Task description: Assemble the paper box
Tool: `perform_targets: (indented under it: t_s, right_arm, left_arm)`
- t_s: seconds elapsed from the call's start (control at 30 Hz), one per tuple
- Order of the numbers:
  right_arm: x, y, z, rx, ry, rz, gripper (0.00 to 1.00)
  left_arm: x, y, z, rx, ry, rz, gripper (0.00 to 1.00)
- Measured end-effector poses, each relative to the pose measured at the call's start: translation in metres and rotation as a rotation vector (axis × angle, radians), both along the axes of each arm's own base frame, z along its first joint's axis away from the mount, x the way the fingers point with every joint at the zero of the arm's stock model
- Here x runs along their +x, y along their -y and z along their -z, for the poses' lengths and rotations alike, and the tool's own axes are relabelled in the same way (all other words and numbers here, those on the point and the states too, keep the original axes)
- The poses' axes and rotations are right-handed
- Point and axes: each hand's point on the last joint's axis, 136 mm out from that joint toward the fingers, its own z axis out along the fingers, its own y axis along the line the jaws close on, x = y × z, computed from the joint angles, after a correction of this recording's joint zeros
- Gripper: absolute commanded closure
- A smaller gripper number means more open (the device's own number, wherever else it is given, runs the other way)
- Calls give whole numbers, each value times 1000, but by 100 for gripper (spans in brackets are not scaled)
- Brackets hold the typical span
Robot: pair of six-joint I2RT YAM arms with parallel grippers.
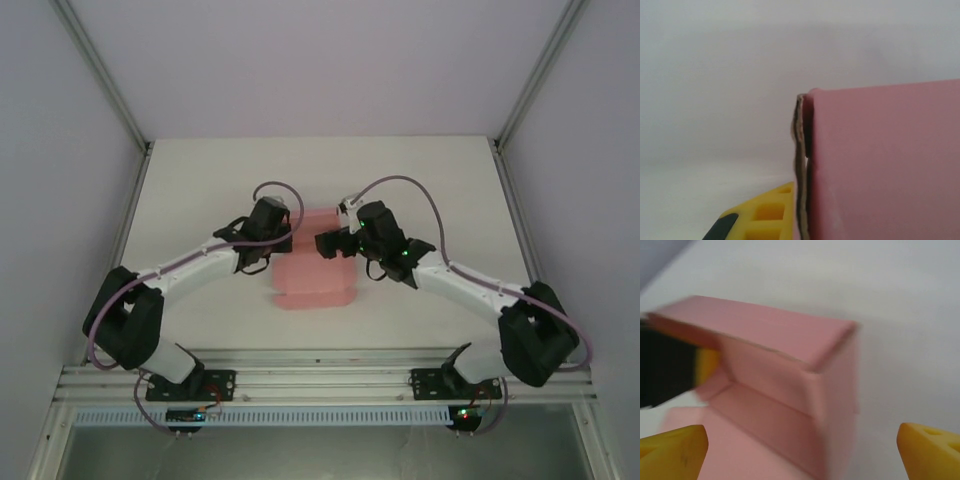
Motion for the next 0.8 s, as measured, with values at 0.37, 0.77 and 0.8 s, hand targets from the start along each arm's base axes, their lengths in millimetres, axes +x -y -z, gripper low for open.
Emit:
perform_targets:
  t_s: [0.37,0.77,0.8]
  right_arm:
    - [-30,98,-17,72,-80,264,1]
    - [-75,212,51,-13,-311,639,1]
    - [-77,216,52,-6,-319,651,1]
  left_arm:
    - [-18,32,-40,345,32,728,100]
    - [0,86,9,1002,-103,1213,100]
    - [2,86,21,1051,-134,1234,100]
